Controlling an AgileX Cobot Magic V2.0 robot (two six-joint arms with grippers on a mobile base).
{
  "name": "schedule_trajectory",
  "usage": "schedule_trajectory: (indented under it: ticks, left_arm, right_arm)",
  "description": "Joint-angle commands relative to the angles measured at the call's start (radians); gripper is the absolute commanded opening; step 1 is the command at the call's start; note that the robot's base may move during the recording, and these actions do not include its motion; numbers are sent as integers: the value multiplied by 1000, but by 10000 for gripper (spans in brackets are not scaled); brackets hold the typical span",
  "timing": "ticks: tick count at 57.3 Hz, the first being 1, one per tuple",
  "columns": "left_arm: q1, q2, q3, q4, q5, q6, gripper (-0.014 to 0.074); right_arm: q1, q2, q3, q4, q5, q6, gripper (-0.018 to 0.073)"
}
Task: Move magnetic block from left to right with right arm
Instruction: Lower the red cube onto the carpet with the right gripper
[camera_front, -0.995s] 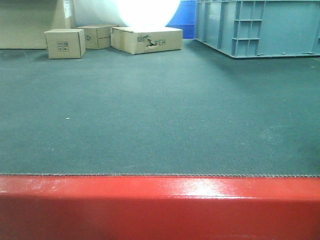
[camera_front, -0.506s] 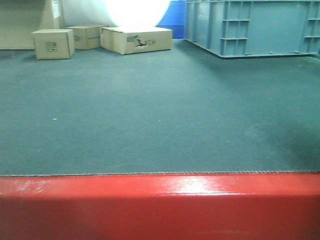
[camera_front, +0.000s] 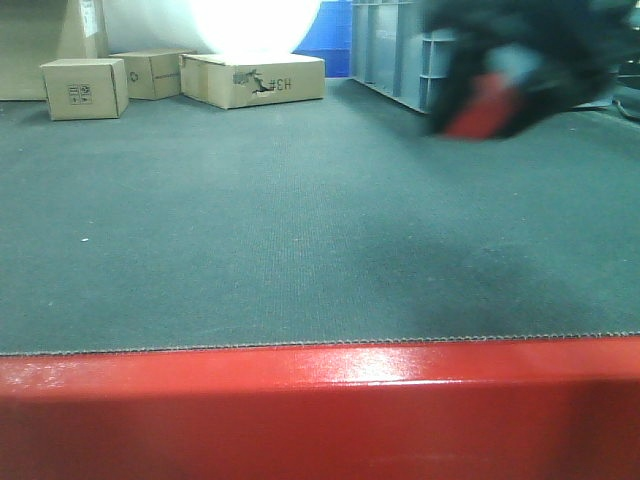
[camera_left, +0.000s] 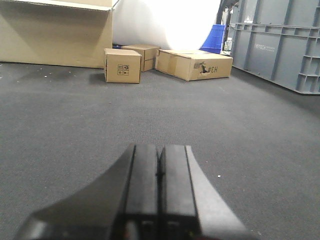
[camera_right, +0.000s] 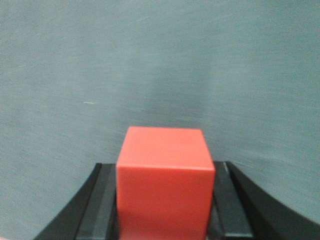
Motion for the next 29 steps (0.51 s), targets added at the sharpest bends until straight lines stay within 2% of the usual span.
schedule_trajectory:
  ticks: [1,13,23,29]
  left_arm:
    - [-4,-9,9,-5,-91,2,-126]
    - [-4,-9,9,-5,-91,2,-126]
    - [-4,-9,9,-5,-91,2,-126]
    - [-4,-9,9,-5,-91,2,-126]
  right_arm:
    - [43,60,-135,-33,18,98,321]
    - [119,251,-383,-126,318,316,321]
    - [149,369,-559,-125,587,338,321]
    - [156,419,-628,-118,654,338,321]
